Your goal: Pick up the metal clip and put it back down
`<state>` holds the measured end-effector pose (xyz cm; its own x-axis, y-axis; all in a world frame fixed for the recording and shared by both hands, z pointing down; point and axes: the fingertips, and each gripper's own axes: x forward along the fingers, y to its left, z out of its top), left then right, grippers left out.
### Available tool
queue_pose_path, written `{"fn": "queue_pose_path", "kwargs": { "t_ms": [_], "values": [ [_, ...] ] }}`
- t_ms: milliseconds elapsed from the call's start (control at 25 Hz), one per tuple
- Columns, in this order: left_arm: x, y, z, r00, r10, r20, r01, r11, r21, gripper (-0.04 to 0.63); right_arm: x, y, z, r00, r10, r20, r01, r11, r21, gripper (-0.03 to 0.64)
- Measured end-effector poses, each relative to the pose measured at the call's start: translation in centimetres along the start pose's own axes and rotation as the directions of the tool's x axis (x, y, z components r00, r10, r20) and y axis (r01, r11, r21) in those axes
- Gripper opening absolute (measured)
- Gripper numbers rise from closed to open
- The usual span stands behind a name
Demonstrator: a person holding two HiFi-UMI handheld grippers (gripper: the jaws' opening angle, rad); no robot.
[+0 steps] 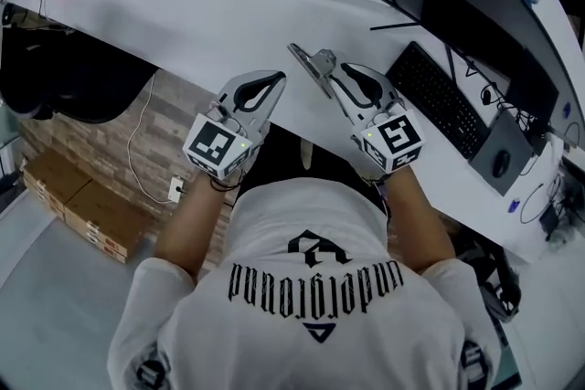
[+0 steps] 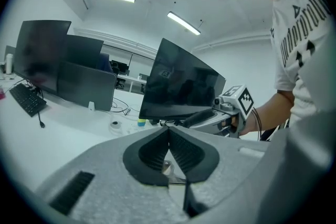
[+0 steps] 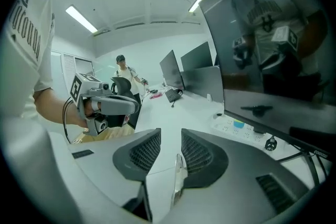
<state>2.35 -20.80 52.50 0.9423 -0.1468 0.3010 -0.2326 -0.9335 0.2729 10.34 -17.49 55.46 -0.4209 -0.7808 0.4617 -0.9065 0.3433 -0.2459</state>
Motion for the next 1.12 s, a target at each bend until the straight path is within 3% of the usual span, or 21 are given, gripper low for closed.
{"fn": "queue_pose_path", "kwargs": {
  "t_ms": [800, 1120],
  "values": [
    [4.9, 3.0, -7.7, 0.993, -0.049, -0.104, 0.044, 0.998, -0.05, 0.015, 6.4, -4.7, -10.1, 0.987, -0.01, -0.158, 0.029, 0.992, 0.119, 0.1],
    [5.7, 3.3, -10.2, 0.989, -0.056, -0.136, 0.045, 0.995, -0.084, 0.015, 7.4, -5.3, -12.3, 0.979, -0.013, -0.202, 0.04, 0.99, 0.132, 0.098]
  ]
}}
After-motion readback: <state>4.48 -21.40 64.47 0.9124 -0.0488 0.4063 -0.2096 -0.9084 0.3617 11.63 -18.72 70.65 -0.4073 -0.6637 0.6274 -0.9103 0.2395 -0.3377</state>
